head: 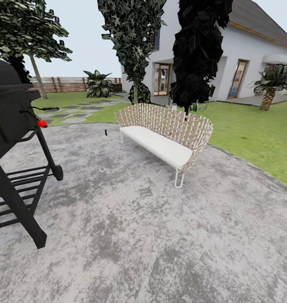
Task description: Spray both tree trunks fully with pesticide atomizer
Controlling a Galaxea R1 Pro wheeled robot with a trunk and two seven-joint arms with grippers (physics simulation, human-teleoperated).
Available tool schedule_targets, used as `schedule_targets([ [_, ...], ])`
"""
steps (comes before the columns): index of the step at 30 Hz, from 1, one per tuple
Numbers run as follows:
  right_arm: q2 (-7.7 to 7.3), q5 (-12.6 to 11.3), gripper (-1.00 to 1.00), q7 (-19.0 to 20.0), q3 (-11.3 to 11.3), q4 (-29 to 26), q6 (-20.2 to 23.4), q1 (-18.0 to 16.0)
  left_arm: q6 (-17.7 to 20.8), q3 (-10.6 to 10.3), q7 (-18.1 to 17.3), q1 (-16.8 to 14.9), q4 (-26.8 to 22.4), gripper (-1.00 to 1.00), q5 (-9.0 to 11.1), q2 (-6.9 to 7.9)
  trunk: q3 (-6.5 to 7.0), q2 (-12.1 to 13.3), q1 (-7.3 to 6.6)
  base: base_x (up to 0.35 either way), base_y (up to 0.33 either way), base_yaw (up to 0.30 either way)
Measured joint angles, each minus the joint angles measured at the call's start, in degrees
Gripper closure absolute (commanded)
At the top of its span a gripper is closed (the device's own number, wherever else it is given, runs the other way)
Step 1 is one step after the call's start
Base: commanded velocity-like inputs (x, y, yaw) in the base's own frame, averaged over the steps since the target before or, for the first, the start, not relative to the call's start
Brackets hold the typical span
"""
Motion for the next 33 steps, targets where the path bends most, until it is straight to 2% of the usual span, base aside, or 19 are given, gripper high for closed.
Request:
schedule_targets([
  [7,0.00,0.0,-1.00,0.1,0.1,0.0,0.0,0.0,0.0,0.0,0.0,0.0,0.0,-1.00,0.0,0.00,-0.24,0.0,-0.01,0.324,0.000,0.198],
  [33,-0.35,0.2,-1.00,0.4,0.3,0.1,-0.1,0.0,0.1,0.0,0.0,0.0,0.1,-1.00,-0.1,0.08,-0.28,0.0,-0.01,0.336,0.022,0.005],
])
